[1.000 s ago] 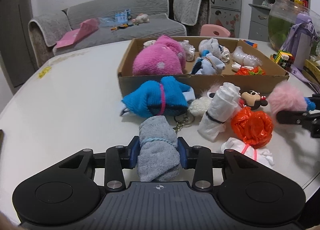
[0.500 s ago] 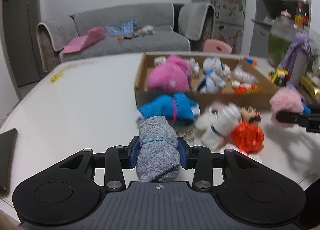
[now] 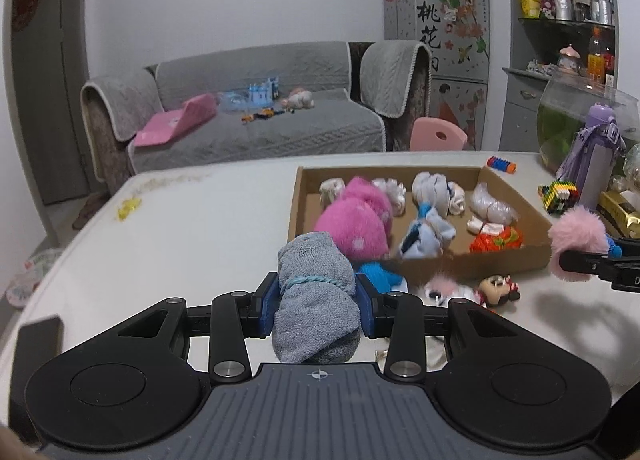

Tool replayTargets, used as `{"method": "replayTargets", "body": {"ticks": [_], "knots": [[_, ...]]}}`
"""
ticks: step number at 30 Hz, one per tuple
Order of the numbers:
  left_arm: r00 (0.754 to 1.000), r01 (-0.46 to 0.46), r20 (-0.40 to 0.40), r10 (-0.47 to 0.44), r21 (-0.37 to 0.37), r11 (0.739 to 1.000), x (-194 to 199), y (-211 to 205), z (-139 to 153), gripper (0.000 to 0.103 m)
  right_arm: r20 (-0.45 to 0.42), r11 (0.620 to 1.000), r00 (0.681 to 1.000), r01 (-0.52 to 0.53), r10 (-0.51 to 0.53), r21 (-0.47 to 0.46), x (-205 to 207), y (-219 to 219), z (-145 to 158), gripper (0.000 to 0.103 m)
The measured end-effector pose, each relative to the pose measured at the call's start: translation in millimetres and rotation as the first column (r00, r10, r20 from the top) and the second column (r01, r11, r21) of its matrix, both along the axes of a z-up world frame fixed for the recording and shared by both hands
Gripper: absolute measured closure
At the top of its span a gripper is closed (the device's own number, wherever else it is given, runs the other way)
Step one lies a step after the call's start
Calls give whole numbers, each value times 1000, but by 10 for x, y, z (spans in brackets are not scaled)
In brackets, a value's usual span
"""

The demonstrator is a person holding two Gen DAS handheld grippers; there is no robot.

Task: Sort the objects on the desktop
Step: 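Lift the grey sock and pink plush and carry them over the box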

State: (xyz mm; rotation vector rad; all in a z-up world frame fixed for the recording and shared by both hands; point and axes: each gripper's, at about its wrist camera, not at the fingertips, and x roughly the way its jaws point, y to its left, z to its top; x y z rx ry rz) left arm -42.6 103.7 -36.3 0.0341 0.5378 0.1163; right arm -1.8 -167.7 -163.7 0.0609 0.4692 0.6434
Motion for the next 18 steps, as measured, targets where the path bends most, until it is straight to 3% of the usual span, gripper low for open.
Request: {"method": "replayTargets", "body": {"ticks": [10, 18], "knots": [[994, 63, 83, -66, 46, 997, 458, -110, 543, 57, 126, 996, 990, 50, -60, 80, 208, -169, 521, 62], [987, 129, 90, -134, 55, 990, 988, -265, 718, 57, 179, 991, 981, 57, -78, 119, 621, -93, 778, 62]]}}
